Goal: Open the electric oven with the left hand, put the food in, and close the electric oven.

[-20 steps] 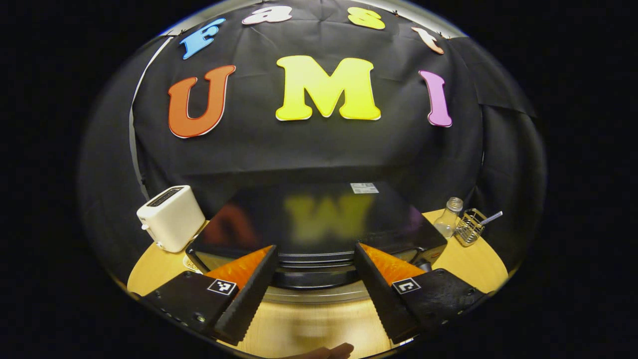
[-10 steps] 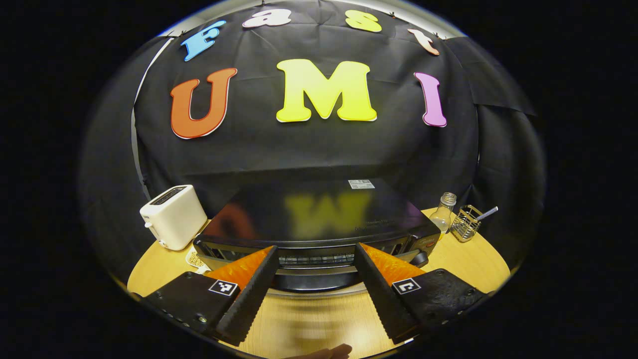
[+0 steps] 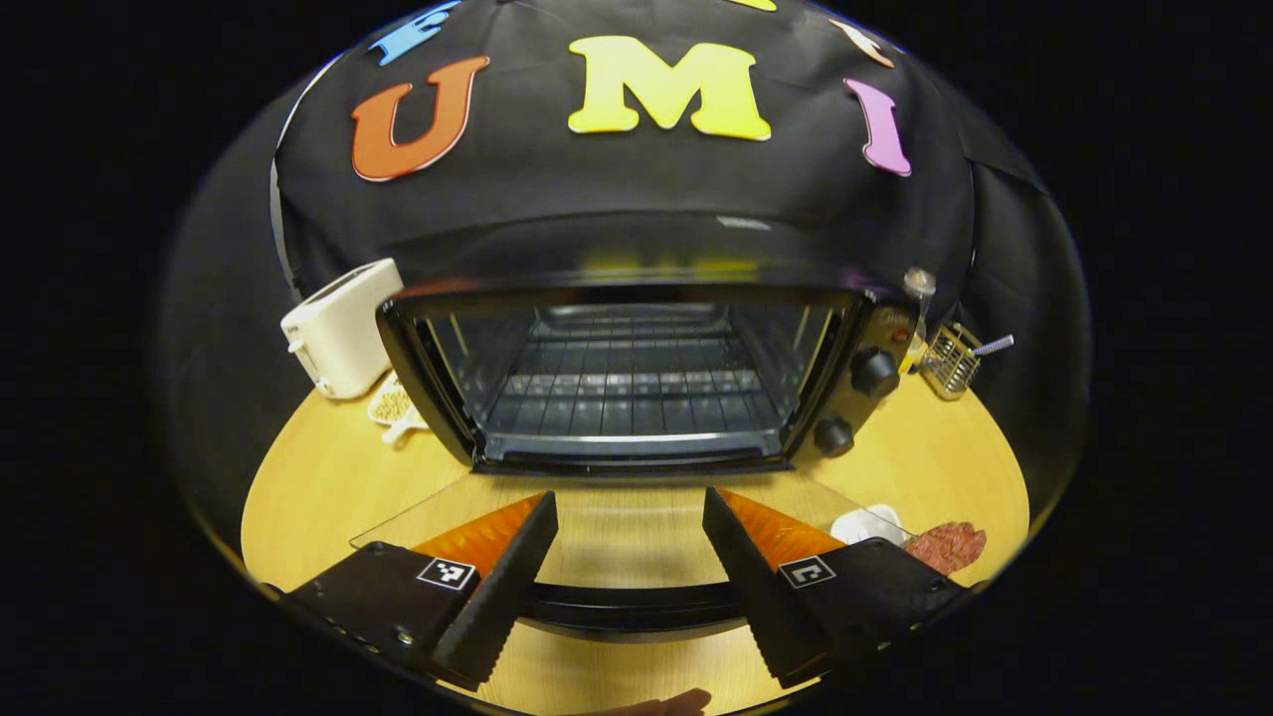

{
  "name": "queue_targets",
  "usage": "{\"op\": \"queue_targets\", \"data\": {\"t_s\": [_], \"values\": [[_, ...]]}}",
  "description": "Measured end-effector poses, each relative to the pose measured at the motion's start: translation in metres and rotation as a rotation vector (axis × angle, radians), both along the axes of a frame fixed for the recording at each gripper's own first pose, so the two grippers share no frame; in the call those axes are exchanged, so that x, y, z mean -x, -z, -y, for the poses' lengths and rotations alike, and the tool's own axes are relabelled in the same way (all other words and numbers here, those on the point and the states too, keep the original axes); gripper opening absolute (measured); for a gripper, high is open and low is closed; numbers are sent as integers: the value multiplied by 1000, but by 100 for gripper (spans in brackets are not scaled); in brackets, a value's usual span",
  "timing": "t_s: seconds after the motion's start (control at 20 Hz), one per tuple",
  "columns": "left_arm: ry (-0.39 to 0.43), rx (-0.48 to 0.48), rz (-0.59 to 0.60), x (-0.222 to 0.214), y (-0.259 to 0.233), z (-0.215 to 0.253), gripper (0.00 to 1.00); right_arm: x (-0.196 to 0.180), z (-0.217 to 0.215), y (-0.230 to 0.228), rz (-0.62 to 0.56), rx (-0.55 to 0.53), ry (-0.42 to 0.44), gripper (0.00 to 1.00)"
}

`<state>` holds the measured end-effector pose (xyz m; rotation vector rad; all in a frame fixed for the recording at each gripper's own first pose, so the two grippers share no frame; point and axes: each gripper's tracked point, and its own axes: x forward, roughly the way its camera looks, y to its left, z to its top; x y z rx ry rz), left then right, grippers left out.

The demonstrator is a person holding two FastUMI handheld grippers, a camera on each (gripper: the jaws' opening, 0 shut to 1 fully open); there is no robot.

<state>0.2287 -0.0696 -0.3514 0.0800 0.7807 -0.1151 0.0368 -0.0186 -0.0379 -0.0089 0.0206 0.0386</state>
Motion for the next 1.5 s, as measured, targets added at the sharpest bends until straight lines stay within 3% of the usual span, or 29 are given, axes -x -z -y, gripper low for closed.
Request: {"op": "queue_targets", "data": {"t_s": [0.35, 0.65, 0.7, 1.15, 1.2, 1.5], "values": [[22, 20, -1, 19, 0, 1, 94, 7, -8, -1, 7, 13, -13, 96], [31, 40, -84, 49, 41, -7, 94, 6, -12, 7, -10, 15, -18, 100], [25, 30, -51, 46, 41, -10, 94, 6, -14, 9, -11, 16, -19, 96], [3, 30, 129, 31, 39, -15, 96, 0, -27, 19, -30, 49, -32, 96], [7, 44, 151, 33, 34, -13, 96, -2, -29, 23, -41, 54, -38, 100], [-8, 85, 287, 55, -21, -22, 95, -22, -56, 69, -176, 41, -142, 96]]}}
